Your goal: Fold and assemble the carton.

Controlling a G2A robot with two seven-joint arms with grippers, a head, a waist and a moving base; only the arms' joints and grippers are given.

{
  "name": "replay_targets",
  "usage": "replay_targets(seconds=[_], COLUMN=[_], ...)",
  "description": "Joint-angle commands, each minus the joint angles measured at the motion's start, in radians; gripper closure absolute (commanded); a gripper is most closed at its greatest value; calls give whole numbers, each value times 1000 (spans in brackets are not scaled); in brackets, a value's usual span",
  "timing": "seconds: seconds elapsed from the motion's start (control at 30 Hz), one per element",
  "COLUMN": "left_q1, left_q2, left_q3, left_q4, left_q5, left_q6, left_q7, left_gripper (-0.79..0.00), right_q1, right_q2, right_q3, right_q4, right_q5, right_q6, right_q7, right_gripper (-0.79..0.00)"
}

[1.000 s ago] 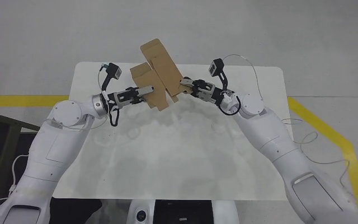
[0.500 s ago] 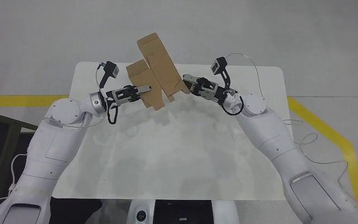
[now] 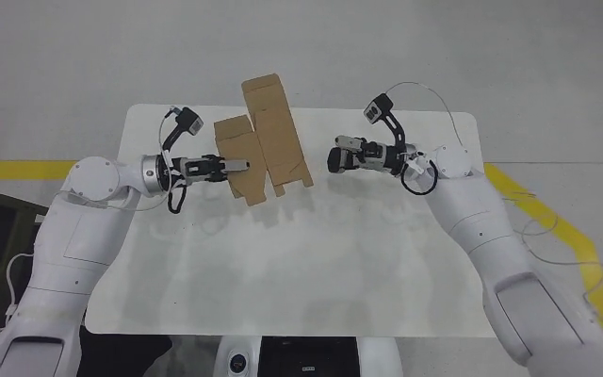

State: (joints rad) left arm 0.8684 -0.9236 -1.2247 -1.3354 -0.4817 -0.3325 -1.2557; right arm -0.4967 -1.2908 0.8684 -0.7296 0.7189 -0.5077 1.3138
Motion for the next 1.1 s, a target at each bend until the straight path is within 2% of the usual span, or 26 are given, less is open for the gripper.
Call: replay_targets(seconds=[0.0, 0.27, 0.37, 0.57, 0.77, 0.87, 1.03, 1.07], left_q1=[2, 17, 24, 31, 33, 34, 36, 36], left_q2=[1, 3, 1, -2, -4, -4, -5, -5], left_q3=[2, 24, 35, 51, 59, 60, 60, 60], left_q4=[-5, -27, -34, -51, -61, -61, -59, -59], left_q5=[2, -4, -1, -3, -11, -14, -24, -24], left_q6=[-2, 5, 5, 12, 21, 29, 40, 38], left_q7=[-30, -121, -125, -114, -109, -109, -110, -109], left_gripper=[0, 0, 0, 0, 0, 0, 0, 0], right_q1=[14, 42, 44, 30, 23, 27, 33, 33], right_q2=[0, -8, -18, -39, -52, -55, -57, -57], right_q3=[-6, -28, -33, -61, -83, -92, -103, -105], right_q4=[-1, 14, 41, 7, -19, -22, -26, -26], right_q5=[-22, -38, -20, 2, -4, -15, -23, -21], right_q6=[13, 20, 7, -17, -40, -44, -43, -41], right_q7=[11, 19, 5, -18, -41, -45, -44, -42], right_gripper=[-785, -785, -785, -785, -425, -320, -18, 0])
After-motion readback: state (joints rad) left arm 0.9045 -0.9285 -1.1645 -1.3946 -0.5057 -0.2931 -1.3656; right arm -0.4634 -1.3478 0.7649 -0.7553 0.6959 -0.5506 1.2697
